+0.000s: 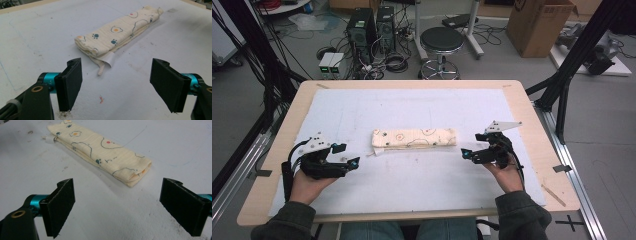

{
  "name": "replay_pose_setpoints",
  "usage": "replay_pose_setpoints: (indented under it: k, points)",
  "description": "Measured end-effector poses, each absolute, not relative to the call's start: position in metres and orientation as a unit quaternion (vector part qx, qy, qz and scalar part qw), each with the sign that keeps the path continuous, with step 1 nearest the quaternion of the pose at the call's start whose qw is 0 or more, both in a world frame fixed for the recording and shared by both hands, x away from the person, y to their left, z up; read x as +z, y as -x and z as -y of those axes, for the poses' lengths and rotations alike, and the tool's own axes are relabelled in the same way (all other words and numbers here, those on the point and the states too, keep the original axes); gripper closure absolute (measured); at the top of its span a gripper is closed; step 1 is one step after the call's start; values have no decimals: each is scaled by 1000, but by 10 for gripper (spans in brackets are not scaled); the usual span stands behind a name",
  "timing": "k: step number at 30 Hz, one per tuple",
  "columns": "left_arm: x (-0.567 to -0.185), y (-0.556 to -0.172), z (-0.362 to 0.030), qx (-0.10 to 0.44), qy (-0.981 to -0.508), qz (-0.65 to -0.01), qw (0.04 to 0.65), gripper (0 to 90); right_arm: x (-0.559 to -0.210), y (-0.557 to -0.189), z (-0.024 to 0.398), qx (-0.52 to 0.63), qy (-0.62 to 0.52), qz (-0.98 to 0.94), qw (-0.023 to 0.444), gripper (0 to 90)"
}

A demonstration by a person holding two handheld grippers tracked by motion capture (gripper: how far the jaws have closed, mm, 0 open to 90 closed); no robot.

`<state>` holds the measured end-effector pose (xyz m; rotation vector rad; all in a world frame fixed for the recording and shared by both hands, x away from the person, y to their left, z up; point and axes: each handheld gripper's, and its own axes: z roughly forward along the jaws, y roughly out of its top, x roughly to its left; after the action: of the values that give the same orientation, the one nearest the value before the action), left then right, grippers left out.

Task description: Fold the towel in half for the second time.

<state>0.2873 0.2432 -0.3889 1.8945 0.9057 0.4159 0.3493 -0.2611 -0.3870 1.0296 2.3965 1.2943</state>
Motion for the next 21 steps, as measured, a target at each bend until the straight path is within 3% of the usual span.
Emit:
replay_pose_setpoints:
  k: [21]
  points:
    - [-398,-268,-250,174,-775,-373,479,258,-402,-325,279,442,-359,-813,123,121]
